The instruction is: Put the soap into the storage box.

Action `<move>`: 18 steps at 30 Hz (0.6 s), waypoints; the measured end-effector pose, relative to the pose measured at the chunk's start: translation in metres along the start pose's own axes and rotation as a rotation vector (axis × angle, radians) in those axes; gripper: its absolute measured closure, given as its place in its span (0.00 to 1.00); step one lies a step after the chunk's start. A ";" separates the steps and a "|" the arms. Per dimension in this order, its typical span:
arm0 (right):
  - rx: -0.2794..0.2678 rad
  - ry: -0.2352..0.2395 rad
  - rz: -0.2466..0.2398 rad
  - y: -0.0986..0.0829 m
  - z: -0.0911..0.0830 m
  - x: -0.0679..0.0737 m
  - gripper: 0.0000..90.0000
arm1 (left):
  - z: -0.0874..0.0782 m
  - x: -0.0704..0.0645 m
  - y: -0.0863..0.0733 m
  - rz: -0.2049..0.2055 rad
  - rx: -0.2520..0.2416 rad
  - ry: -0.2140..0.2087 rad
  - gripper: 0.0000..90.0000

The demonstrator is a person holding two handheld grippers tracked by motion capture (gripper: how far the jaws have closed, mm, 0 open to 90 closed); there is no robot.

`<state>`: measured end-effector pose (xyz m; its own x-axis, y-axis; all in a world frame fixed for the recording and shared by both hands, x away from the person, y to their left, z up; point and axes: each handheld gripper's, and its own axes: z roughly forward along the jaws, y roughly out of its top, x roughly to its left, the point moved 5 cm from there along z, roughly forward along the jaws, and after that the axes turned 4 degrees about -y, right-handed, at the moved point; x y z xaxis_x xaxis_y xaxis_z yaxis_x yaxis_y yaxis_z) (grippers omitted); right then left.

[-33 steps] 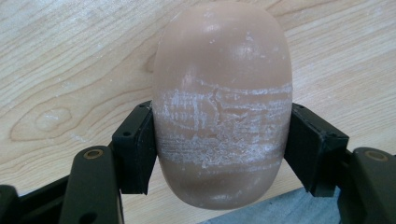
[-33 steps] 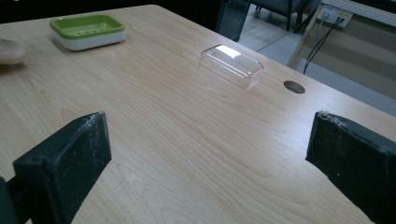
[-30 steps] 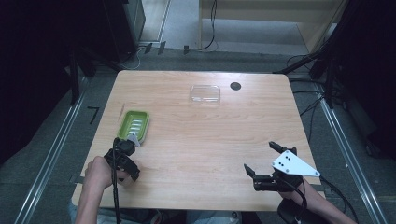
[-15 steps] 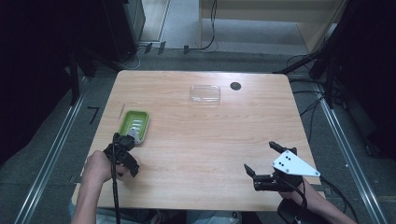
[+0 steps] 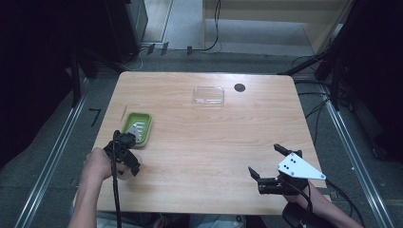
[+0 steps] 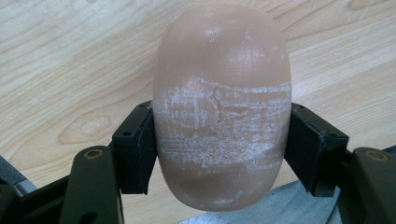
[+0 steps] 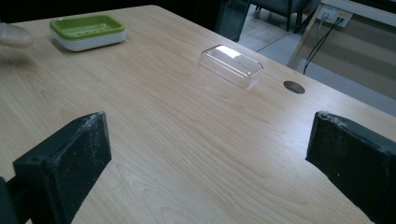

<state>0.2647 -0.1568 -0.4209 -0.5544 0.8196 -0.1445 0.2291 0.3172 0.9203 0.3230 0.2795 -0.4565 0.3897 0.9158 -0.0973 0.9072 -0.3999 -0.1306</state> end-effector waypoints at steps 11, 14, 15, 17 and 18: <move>0.000 0.000 0.000 0.000 0.000 0.000 0.00 | -0.012 0.003 0.006 0.003 0.001 0.004 0.37; 0.000 0.000 0.000 0.000 0.000 0.000 0.00 | -0.014 0.004 0.008 -0.001 0.007 0.002 0.37; 0.000 0.000 0.000 0.000 0.000 0.000 0.00 | -0.015 0.005 0.009 0.000 0.004 0.007 0.37; 0.000 0.000 0.000 0.000 0.000 0.000 0.00 | -0.017 0.006 0.010 0.003 0.009 0.005 0.37; 0.000 0.001 0.000 0.000 0.000 0.000 0.00 | -0.017 0.005 0.011 -0.002 0.005 0.004 0.37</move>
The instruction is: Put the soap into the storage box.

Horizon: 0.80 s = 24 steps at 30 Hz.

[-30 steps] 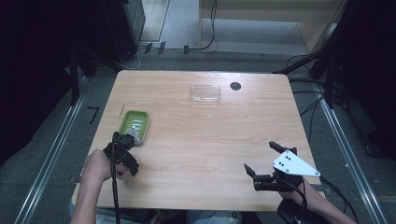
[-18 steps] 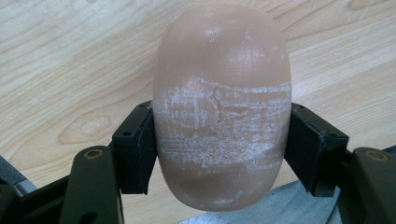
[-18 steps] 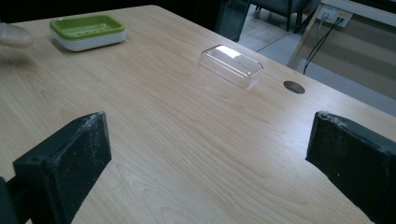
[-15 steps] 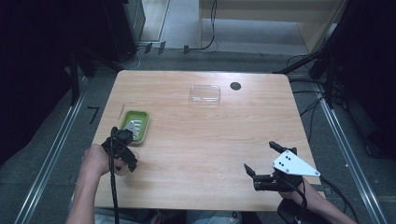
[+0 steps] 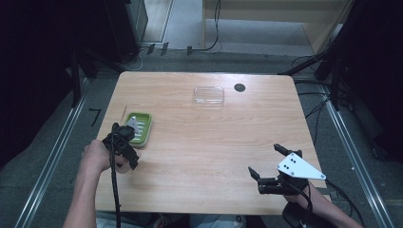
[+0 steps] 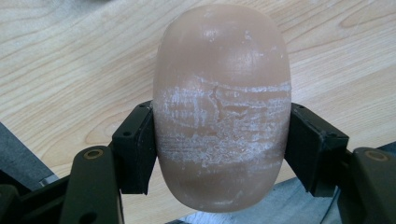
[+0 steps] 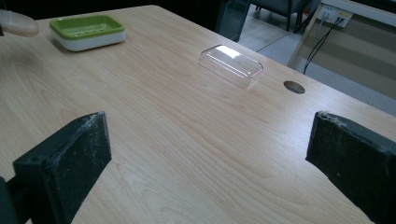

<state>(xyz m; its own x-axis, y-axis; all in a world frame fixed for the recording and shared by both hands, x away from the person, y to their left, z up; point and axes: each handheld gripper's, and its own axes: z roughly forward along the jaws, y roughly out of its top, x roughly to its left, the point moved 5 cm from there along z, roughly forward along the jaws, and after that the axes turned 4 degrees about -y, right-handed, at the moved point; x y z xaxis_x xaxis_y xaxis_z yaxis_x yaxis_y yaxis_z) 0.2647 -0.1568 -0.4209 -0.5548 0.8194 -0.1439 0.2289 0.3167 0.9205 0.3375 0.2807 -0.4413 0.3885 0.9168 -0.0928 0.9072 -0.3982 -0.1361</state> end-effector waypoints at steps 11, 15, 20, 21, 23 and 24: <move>0.000 0.000 0.000 0.000 0.000 0.000 0.00 | -0.013 0.001 0.010 0.016 0.001 0.012 0.37; 0.001 0.001 0.000 0.000 0.000 0.000 0.00 | -0.017 0.002 0.014 0.017 0.004 0.017 0.37; 0.000 0.001 0.000 0.000 0.000 0.000 0.00 | -0.023 0.004 0.019 0.015 0.004 0.017 0.37; 0.000 0.001 -0.001 0.000 0.000 0.000 0.00 | -0.024 0.004 0.020 0.017 0.002 0.021 0.37; 0.000 0.001 -0.001 0.000 0.000 0.000 0.00 | -0.026 0.004 0.022 0.021 0.006 0.021 0.37; 0.000 0.000 -0.001 0.000 0.000 0.000 0.00 | -0.027 0.004 0.023 0.023 0.006 0.022 0.37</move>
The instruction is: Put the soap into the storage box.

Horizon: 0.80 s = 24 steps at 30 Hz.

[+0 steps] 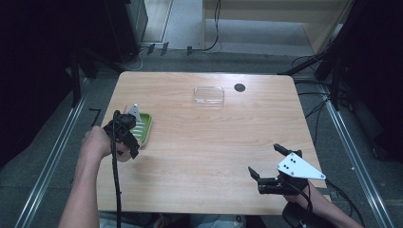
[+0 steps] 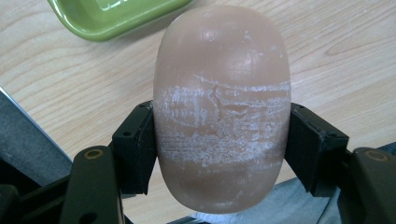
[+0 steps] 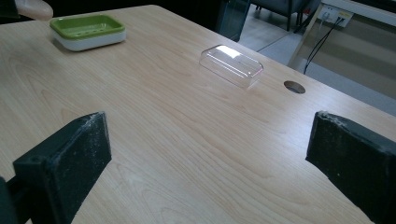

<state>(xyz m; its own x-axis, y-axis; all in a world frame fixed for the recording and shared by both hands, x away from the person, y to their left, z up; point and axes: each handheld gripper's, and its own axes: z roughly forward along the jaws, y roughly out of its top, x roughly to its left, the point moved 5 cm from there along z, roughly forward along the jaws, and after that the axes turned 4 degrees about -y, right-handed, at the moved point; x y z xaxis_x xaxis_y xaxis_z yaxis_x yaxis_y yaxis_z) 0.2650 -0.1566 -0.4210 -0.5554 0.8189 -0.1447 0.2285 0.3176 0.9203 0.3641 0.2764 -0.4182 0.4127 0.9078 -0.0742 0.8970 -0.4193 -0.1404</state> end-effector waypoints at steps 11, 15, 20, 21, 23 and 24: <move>-0.001 0.001 0.002 0.000 0.000 0.000 0.00 | -0.007 0.002 0.011 0.002 0.018 0.006 0.37; -0.001 0.000 0.003 0.000 0.000 0.000 0.00 | -0.008 0.002 0.017 0.007 0.024 0.008 0.37; -0.002 0.000 0.004 0.000 0.000 0.000 0.00 | -0.010 0.004 0.023 0.006 0.035 0.007 0.37; -0.002 -0.001 0.004 0.000 0.000 -0.001 0.00 | -0.010 0.005 0.024 0.007 0.036 0.009 0.37; -0.003 -0.002 0.006 0.000 0.000 -0.001 0.00 | -0.011 0.005 0.026 0.007 0.041 0.008 0.37; -0.002 -0.001 0.005 0.000 0.000 -0.001 0.00 | -0.012 0.005 0.027 0.004 0.039 0.010 0.37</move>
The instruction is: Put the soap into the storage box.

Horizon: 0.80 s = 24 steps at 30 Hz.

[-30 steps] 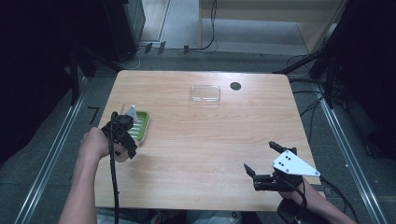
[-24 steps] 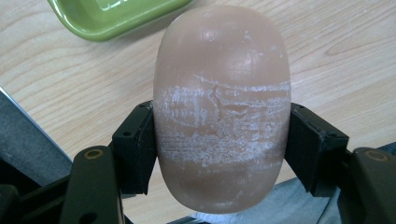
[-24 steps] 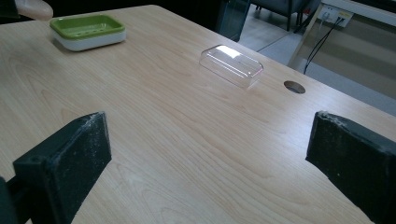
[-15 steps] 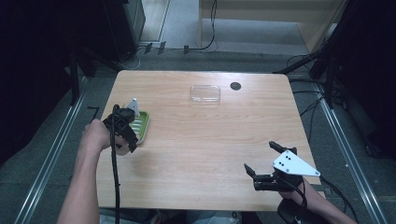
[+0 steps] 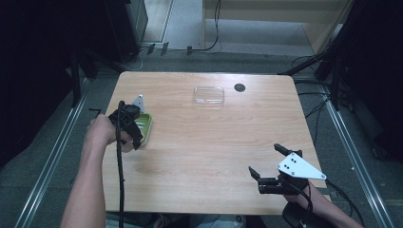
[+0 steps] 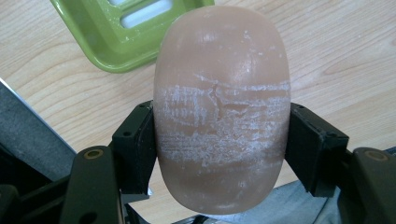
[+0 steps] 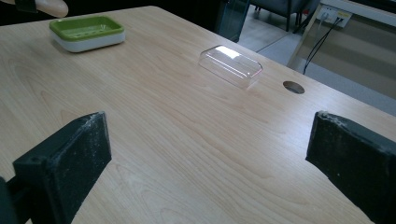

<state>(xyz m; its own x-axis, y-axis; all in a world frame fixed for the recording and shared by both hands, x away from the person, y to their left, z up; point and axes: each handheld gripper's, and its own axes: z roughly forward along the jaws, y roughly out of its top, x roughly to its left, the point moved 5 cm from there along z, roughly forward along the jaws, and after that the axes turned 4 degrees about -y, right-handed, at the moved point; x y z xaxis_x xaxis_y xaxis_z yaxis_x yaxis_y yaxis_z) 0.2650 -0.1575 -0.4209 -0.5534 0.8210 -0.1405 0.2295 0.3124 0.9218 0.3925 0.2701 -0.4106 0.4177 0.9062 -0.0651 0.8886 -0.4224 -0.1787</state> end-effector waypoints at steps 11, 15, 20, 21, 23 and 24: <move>-0.001 -0.001 -0.001 0.000 0.000 0.000 0.00 | -0.011 0.002 0.012 0.002 0.005 -0.004 0.37; -0.004 -0.002 -0.002 0.000 0.000 0.000 0.00 | -0.015 0.002 0.016 -0.003 0.002 -0.001 0.37; -0.003 -0.002 -0.001 0.000 0.000 0.000 0.00 | -0.018 0.004 0.021 -0.004 0.013 0.000 0.37; -0.003 -0.002 -0.001 0.000 0.000 0.000 0.00 | -0.018 0.005 0.022 -0.012 0.008 0.005 0.37; -0.004 -0.002 -0.001 0.000 0.000 0.000 0.00 | -0.019 0.007 0.024 -0.016 0.005 0.001 0.37; -0.004 -0.002 -0.001 0.000 0.000 0.000 0.00 | -0.019 0.008 0.025 -0.025 0.005 -0.002 0.37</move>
<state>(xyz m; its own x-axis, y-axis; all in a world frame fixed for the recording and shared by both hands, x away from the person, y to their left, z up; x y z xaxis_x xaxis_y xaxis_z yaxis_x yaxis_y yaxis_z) 0.2650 -0.1579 -0.4207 -0.5517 0.8218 -0.1421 0.2257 0.3111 0.9232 0.4215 0.2663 -0.3968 0.3949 0.9166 -0.0625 0.8980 -0.3994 -0.1847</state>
